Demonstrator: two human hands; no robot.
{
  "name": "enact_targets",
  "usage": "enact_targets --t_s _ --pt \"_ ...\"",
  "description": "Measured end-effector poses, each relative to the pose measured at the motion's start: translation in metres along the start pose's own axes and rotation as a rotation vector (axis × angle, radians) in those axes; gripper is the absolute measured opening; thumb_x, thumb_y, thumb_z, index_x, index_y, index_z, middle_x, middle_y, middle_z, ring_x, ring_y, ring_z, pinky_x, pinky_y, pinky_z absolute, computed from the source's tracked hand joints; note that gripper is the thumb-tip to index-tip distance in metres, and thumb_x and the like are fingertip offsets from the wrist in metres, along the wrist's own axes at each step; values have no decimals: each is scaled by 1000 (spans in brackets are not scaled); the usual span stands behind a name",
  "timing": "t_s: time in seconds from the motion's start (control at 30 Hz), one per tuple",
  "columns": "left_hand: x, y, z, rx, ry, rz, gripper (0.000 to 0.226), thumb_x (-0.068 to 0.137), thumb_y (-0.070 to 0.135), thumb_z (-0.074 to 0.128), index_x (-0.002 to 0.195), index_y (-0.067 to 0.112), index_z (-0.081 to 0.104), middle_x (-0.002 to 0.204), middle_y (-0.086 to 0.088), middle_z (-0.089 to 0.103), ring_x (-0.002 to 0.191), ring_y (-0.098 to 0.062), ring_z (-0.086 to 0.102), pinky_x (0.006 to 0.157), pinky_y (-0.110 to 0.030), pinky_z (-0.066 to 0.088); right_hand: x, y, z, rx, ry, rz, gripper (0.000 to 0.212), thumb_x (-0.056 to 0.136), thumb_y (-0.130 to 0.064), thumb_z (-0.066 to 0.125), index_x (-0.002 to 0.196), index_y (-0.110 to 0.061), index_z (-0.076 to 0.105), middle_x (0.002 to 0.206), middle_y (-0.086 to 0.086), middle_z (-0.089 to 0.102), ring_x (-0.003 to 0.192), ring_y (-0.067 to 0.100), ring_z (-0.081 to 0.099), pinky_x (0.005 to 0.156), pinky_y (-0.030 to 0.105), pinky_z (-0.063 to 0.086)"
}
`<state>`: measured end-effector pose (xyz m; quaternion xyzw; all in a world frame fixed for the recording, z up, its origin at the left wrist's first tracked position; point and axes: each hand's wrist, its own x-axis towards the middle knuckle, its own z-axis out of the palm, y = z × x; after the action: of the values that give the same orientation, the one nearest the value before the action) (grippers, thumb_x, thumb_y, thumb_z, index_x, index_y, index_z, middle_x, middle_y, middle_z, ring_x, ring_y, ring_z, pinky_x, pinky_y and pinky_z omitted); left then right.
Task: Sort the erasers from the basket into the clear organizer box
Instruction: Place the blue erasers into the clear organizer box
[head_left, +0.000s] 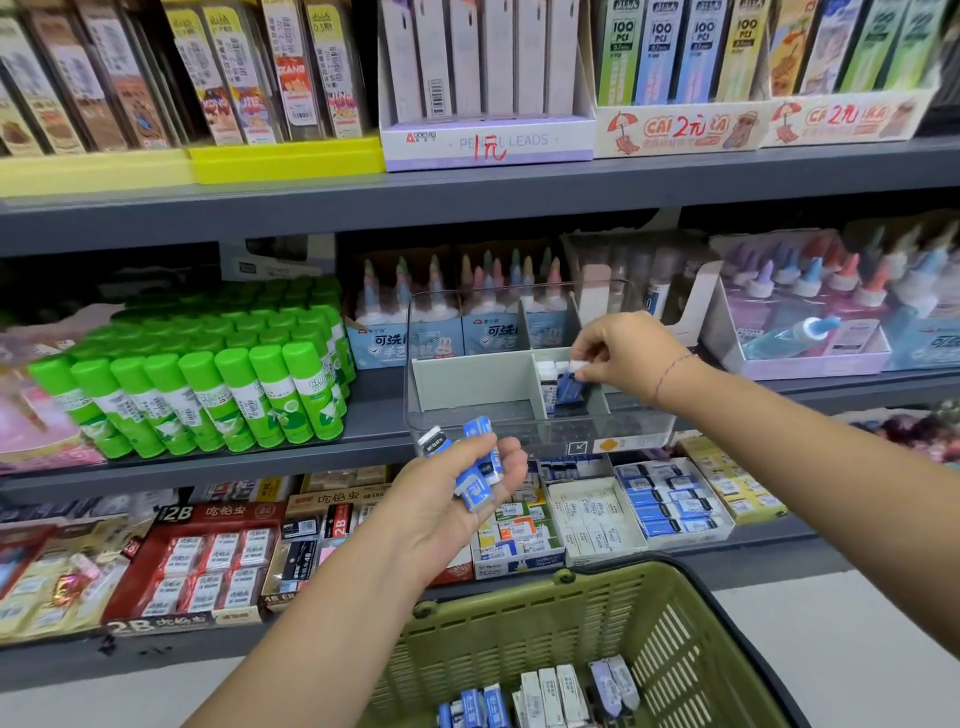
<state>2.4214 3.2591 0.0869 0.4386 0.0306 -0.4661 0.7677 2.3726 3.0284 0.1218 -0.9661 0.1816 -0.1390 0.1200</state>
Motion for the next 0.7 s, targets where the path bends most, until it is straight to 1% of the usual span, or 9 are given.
enact_targets --t_s 0.13,0.2,0.3,0.43,0.47,0.53,0.6,0.67,0.7 --pt "-1 -1 0 -1 45 -4 15 73 -4 71 86 -9 64 74 -21 70 69 -30 71 53 -32 58 0 1 11 -70 21 -61 12 81 -24 73 91 -18 69 88 -7 55 81 11 55 78 27 48" --pt "-1 -1 0 9 43 2 23 62 -3 75 82 -7 65 71 -20 69 68 -30 71 53 -32 58 0 0 16 -90 32 -60 11 82 -26 72 89 -21 66 86 -9 54 81 12 56 76 27 49" --pt "-2 -2 1 57 18 16 34 56 1 77 88 -4 67 76 -19 71 72 -29 72 52 -29 57 0 -3 19 -102 68 -32 10 83 -27 69 85 -23 60 81 -10 54 77 13 57 71 27 50" --pt "-3 -2 1 112 29 49 38 57 8 78 93 1 66 78 -16 73 71 -24 73 50 -24 55 -6 -13 15 -148 94 -25 14 86 -33 65 89 -20 61 90 -5 56 81 15 56 74 30 50" --pt "-3 -2 1 111 35 55 38 58 9 77 93 1 67 78 -16 73 70 -23 73 49 -24 55 -10 -17 14 -85 137 -22 16 86 -35 65 89 -19 62 88 -5 56 78 12 54 72 28 48" --pt "-2 -2 0 106 35 66 34 59 10 77 91 1 68 79 -15 73 69 -22 72 50 -23 55 -22 -32 11 260 168 8 19 85 -35 67 85 -16 64 78 -4 59 65 4 51 64 18 45" --pt "-2 -3 1 134 24 84 32 60 12 76 89 1 69 78 -14 73 67 -21 72 50 -23 55 -38 -53 11 670 31 36 22 85 -34 66 81 -13 66 68 -6 60 56 -1 49 56 11 43" --pt "-3 -4 3 196 7 110 31 59 13 76 87 2 69 76 -12 73 64 -19 71 50 -22 55 -50 -67 12 852 -149 71 21 84 -34 66 82 -13 69 65 -8 62 57 -1 53 57 12 46" --pt "-3 -5 4 226 -5 127 29 59 12 75 86 3 69 75 -11 73 63 -18 71 50 -22 55 -52 -71 14 910 -224 102 19 84 -32 68 82 -12 70 68 -5 65 62 2 56 61 15 47"
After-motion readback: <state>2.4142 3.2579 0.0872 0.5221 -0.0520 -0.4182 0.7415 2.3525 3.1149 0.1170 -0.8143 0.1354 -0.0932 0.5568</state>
